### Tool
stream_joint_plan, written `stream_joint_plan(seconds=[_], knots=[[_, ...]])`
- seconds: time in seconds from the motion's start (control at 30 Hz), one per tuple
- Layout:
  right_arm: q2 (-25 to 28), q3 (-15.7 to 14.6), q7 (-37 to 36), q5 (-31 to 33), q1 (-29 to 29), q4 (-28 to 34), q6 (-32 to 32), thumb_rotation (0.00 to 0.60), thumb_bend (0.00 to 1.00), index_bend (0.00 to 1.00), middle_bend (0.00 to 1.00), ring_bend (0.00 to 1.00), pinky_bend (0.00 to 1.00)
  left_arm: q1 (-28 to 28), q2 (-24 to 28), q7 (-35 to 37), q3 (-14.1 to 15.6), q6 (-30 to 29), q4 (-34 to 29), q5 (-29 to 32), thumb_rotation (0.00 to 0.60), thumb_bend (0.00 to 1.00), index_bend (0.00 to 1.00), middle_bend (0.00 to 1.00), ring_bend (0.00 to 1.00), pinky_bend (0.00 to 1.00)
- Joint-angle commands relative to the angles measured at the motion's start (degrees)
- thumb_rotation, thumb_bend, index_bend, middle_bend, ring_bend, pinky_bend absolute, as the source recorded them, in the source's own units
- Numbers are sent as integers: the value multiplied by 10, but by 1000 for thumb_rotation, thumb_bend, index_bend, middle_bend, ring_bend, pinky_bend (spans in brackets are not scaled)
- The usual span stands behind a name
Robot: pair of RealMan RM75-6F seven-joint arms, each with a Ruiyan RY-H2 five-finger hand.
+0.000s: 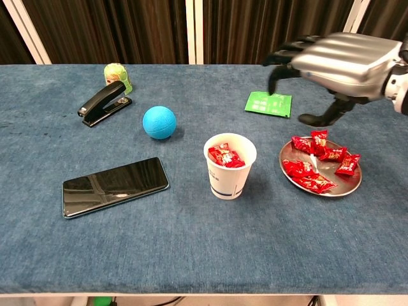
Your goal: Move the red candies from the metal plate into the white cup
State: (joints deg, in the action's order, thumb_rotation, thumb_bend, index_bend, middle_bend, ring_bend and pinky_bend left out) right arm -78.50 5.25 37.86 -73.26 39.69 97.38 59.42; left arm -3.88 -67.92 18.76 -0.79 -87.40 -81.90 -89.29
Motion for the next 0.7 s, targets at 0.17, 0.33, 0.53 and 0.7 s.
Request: stream_joint_plan(seconds=[0.17,0.33,0.53,0.7], knots=[[-22,6,-26,34,0,-60,-16,600,338,333,45,0,0,-1,2,-5,0,2,-4,1,600,44,162,128,111,232],[-47,6,-14,55,7,-94,-29,600,338,360,51,0,0,-2,1,-4,0,4,-4,2,600,44,162,129,111,232],[-70,-1,-3,77,10,-123,-41,600,339,376,51,0,0,-1,1,1,1,4,1,3,600,44,162,128,111,232],[-77,-8,1,88,7,-134,-43,600,339,401,51,0,0,-1,1,4,1,3,4,2,600,45,162,128,111,232]])
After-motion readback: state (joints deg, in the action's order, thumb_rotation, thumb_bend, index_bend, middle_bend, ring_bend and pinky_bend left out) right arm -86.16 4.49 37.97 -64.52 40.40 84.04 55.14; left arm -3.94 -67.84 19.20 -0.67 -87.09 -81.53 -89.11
